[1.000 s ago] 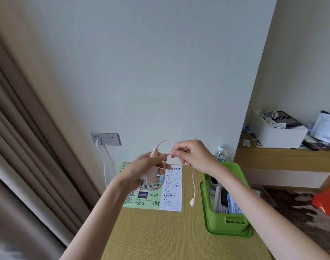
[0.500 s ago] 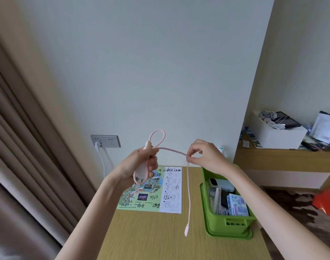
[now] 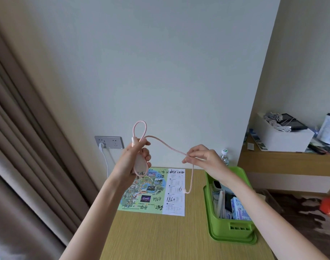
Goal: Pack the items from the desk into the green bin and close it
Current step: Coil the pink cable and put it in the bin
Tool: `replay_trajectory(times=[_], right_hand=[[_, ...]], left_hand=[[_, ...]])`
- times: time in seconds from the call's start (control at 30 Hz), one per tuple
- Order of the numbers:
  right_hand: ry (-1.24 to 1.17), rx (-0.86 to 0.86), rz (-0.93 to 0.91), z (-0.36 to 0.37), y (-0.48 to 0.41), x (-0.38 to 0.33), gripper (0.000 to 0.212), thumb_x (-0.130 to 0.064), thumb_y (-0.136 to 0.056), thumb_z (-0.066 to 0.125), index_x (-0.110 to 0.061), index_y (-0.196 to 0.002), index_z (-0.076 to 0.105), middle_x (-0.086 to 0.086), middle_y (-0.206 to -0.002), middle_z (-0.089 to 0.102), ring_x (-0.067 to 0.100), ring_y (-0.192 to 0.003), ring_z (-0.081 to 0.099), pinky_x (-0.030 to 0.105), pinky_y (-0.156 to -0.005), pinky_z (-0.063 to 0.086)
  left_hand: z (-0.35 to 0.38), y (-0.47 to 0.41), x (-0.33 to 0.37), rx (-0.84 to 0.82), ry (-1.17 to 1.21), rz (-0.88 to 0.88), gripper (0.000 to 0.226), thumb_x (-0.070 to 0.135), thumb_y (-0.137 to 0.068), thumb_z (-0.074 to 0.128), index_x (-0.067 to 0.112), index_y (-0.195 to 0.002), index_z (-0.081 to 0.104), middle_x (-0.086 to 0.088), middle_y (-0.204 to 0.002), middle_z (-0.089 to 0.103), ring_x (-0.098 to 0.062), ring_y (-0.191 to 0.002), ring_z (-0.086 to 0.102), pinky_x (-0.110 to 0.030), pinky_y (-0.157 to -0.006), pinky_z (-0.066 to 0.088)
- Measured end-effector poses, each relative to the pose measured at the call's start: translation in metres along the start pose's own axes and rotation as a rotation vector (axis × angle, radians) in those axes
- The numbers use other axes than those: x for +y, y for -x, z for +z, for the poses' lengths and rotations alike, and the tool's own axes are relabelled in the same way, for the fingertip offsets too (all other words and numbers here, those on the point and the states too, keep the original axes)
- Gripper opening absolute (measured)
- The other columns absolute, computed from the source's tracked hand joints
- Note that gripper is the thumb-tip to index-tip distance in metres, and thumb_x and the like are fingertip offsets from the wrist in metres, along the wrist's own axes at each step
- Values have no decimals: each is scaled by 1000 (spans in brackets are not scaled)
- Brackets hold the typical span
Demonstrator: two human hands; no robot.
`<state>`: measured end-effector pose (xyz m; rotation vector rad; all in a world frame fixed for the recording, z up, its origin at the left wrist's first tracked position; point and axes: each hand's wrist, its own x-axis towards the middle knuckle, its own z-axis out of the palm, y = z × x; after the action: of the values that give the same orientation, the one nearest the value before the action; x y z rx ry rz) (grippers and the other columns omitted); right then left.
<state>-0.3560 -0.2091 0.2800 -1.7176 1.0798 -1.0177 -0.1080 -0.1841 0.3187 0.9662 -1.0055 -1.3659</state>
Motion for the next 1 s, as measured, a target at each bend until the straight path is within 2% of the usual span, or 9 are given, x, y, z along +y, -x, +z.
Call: replay_trajectory(times=[0.1, 0.2, 0.27, 0.37, 0.6, 0.73, 0.8, 0.9, 1.0], right_hand=[[-129, 9, 2, 7, 0, -7, 21, -25, -94, 60, -9, -92, 74, 2, -85, 72, 13, -87, 67, 25, -90, 46], [-104, -8, -13, 21, -1, -13, 26, -23, -100, 51, -7, -91, 69, -6, -56, 51, 13, -55, 49, 24, -67, 44], [-121, 0, -31, 31, -3, -19, 28, -23, -103, 45, -9, -93, 66, -5, -56, 36, 13, -52, 34, 26, -55, 34], [-117, 15, -68, 40, -5, -26, 27, -21, -103, 43, -9, -91, 63, -4, -56, 29, 12, -51, 25, 25, -48, 23], [250, 22, -154, 52, -5, -32, 32, -34, -99, 50, -17, -71, 53, -7, -50, 33, 13, -52, 30, 33, -57, 26], [426, 16, -173, 55, -5, -38, 27, -45, -98, 47, -31, -76, 57, -5, -59, 57, 17, -56, 44, 33, -57, 35], [435, -2, -176, 56, -5, -38, 33, -45, -98, 47, -27, -72, 55, -6, -54, 49, 14, -52, 38, 32, -55, 32], [256, -89, -137, 55, -5, -34, 37, -37, -101, 44, -28, -66, 53, -3, -54, 37, 17, -53, 34, 32, -56, 31], [190, -120, -88, 54, -3, -22, 36, -29, -103, 40, -25, -72, 57, -2, -57, 34, 19, -57, 34, 33, -59, 33]], left_hand=[[12, 0, -7, 40, 41, 81, 13, 26, -96, 55, 14, -92, 59, 1, -65, 51, -11, -53, 47, -24, -47, 41], [23, 2, -16, 38, 35, 148, 15, 27, -96, 55, 14, -95, 60, 1, -73, 54, -11, -54, 49, -25, -48, 43], [29, 4, -21, 37, -34, 158, 18, 30, -96, 57, 13, -97, 64, 0, -77, 57, -12, -56, 52, -26, -49, 45], [35, 4, -28, 86, -136, 133, 23, 27, -96, 57, 7, -97, 68, -3, -77, 55, -14, -56, 54, -29, -50, 47], [35, 2, -30, 124, -244, 52, 25, 38, -88, 67, 13, -85, 71, -3, -59, 60, -13, -50, 55, -27, -49, 46], [37, 2, -27, 131, -250, 102, 28, 34, -88, 68, 10, -74, 63, -1, -57, 59, -11, -50, 56, -22, -46, 44], [37, 4, -26, 137, -232, 136, 28, 32, -91, 65, 9, -77, 63, -1, -59, 59, -12, -50, 56, -23, -46, 45], [32, 2, -21, 209, -71, 107, 26, 31, -94, 59, 9, -81, 62, 0, -64, 61, -14, -50, 57, -24, -44, 45], [23, -6, -11, 271, 331, -8, 22, 25, -99, 51, 14, -81, 56, 1, -71, 66, -9, -60, 62, -20, -52, 49]])
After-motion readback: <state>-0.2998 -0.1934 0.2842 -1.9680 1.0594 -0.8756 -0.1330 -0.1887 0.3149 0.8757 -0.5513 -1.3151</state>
